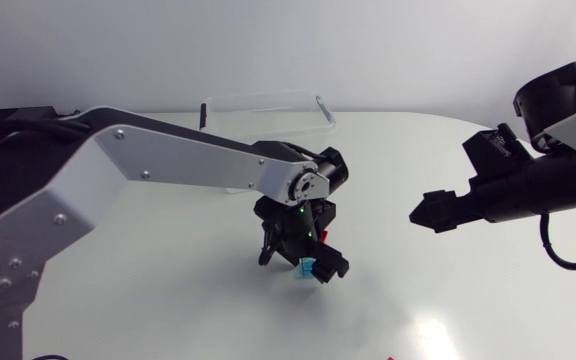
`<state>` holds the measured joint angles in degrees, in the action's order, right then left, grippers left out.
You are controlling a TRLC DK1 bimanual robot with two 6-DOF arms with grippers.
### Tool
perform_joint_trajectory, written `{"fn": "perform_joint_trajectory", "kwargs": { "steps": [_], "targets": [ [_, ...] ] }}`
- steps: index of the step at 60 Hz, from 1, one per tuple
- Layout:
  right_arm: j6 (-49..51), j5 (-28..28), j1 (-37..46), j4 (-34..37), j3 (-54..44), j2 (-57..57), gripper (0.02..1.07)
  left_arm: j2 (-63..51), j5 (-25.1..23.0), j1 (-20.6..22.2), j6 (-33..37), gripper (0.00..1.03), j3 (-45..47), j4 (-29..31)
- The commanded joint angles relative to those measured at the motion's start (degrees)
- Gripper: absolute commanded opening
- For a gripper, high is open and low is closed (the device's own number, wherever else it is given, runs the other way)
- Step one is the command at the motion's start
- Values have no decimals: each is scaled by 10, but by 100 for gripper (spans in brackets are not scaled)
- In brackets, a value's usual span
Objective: Place the duplo bricks in the container
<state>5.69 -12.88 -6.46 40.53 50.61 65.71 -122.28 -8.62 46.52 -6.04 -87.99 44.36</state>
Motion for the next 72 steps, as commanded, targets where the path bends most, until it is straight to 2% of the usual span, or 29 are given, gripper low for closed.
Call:
{"fn": "perform_joint_trajectory", "kwargs": {
  "steps": [1, 14, 33, 40, 58, 72],
  "targets": [
    [9, -4, 7, -4, -16, -7, 97, -24, -4, -1, -19, 77, -27, 13],
    [10, -4, 11, -5, -23, -7, 97, -45, -4, 1, -34, 76, -58, 30],
    [12, -4, 11, -5, -27, -8, 97, -61, -3, -2, -42, 48, -66, 36],
    [20, -5, 4, -4, -37, -16, 97, -61, -3, -2, -42, 28, -64, 28],
    [78, -11, -58, 53, -90, -79, 97, -41, -2, 1, -34, 23, -40, 8],
    [112, -12, -123, 104, -140, -102, 97, 34, -1, -5, -24, 23, -22, 6]
  ]
}}
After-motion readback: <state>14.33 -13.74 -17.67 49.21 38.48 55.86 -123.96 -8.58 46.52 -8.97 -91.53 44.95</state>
